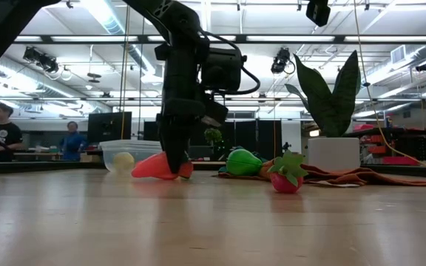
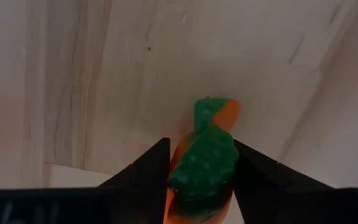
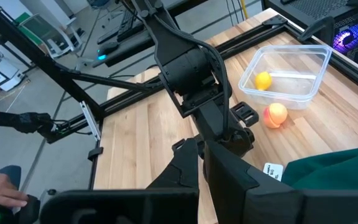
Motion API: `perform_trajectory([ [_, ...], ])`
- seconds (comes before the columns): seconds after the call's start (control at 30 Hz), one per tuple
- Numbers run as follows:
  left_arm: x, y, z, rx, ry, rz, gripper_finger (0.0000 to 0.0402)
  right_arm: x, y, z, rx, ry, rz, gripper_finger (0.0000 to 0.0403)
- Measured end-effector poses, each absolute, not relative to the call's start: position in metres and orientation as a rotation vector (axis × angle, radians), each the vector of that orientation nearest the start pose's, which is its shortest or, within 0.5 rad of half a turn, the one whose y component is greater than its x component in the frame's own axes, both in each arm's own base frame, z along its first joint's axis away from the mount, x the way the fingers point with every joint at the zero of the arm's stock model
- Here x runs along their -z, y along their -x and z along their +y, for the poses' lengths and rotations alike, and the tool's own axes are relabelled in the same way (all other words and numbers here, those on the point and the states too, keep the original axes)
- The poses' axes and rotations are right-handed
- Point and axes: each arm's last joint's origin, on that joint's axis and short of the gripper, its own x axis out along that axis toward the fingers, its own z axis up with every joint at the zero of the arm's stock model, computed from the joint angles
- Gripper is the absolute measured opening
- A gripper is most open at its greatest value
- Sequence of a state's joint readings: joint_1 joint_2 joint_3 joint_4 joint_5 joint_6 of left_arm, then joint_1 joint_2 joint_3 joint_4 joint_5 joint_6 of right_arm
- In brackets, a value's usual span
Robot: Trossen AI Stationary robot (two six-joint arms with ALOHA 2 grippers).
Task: Pick and placing Produce into tupperware
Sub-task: Put the carrot into the transparent container
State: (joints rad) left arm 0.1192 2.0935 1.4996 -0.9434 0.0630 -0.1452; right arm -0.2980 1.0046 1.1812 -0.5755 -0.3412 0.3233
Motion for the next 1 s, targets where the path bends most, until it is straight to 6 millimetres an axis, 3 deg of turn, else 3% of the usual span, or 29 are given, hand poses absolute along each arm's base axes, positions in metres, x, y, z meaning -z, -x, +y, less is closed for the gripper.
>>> perform_trajectory([
  [0.13,-0.148,-0.389,0.045,-0.156,0.256,1.528,0.0158,-0.392,-0.191,-0.048,0.019,-0.445,0.383,0.0000],
  [0.37,-0.148,-0.386,0.045,-0.137,0.238,1.564,0.0123,-0.392,-0.191,-0.048,0.019,-0.445,0.383,0.0000],
  [0.6,-0.148,-0.381,0.045,-0.120,0.217,1.613,0.0140,-0.392,-0.191,-0.048,0.019,-0.444,0.383,0.0000],
  [0.87,-0.148,-0.373,0.044,-0.098,0.189,1.694,0.0124,-0.392,-0.191,-0.049,0.031,-0.440,0.382,0.0000],
  [1.0,-0.148,-0.371,0.044,-0.098,0.188,1.724,0.0135,-0.392,-0.191,-0.049,0.031,-0.439,0.381,0.0000],
])
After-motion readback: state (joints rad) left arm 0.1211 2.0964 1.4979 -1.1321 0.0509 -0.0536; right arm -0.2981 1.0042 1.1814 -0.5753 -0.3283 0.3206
